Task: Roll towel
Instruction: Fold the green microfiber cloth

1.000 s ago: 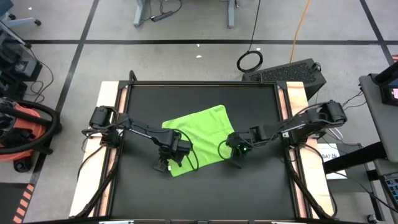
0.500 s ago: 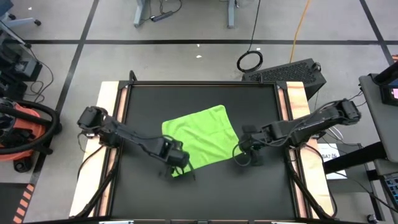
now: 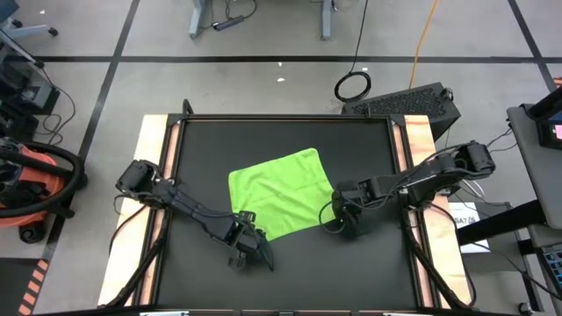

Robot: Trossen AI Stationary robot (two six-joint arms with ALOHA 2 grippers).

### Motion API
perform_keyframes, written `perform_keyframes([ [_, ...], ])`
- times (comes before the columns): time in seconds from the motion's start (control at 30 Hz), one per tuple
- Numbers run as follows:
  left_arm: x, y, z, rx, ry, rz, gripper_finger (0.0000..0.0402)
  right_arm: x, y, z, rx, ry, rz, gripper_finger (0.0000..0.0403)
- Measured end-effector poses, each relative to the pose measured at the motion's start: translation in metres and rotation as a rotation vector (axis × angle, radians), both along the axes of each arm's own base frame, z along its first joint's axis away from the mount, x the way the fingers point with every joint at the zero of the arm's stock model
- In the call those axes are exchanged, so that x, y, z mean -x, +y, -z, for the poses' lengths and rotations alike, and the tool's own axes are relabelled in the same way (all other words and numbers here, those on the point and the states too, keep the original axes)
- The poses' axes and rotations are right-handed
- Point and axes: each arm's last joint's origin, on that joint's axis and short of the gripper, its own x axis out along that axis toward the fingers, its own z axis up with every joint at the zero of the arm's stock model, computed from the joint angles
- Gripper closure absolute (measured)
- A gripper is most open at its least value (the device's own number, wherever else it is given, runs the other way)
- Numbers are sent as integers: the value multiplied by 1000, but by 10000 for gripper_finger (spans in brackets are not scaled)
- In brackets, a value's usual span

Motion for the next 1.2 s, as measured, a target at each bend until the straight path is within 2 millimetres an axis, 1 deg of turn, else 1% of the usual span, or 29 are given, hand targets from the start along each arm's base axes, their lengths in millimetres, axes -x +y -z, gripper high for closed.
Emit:
perform_keyframes([
  [0.13, -3, -2, 6, 29, 9, -27, 194, 0, -8, 5, -17, -9, 25, 270],
  [0.2, -3, -2, 9, 29, 19, -45, 194, 0, -12, 6, -32, -18, 34, 279],
  [0.3, -3, -2, 11, 28, 25, -51, 194, 1, -17, 9, -48, -18, 49, 315],
  [0.4, -3, -2, 12, 21, 28, -61, 202, 3, -20, 12, -64, -9, 60, 373],
  [0.43, -3, -2, 12, 16, 28, -71, 211, 3, -21, 12, -79, -6, 60, 387],
  [0.5, -2, -2, 12, 8, 37, -77, 241, 4, -21, 12, -98, -2, 60, 394],
  [0.57, -2, -1, 13, -3, 42, -79, 285, 4, -21, 12, -103, -2, 60, 398],
  [0.67, 0, 0, 12, -14, 53, -80, 363, 5, -20, 10, -148, -9, 68, 400],
  [0.7, 1, 1, 11, -17, 56, -82, 381, 5, -20, 8, -171, -10, 77, 401],
  [0.73, 2, 1, 10, -18, 59, -86, 390, 8, -19, 6, -213, -1, 81, 402],
  [0.8, 4, 3, 4, -14, 58, -108, 393, 14, -17, -1, -315, 22, 87, 402],
  [0.87, 8, 6, -9, -2, 42, -111, 397, 14, -14, -17, -420, -13, 73, 402],
  [0.93, 10, 8, -30, 23, -2, -114, 398, 17, -12, -35, -517, -27, 55, 402],
  [1.0, 16, 12, -55, 37, -40, -116, 398, 17, -10, -57, -593, -83, 26, 402],
  [1.07, 23, 19, -82, 45, -107, -132, 399, 18, -10, -86, -633, -176, -6, 403],
  [1.2, 41, 39, -146, 60, -287, -188, 400, 23, -17, -139, -629, -355, -27, 403],
])
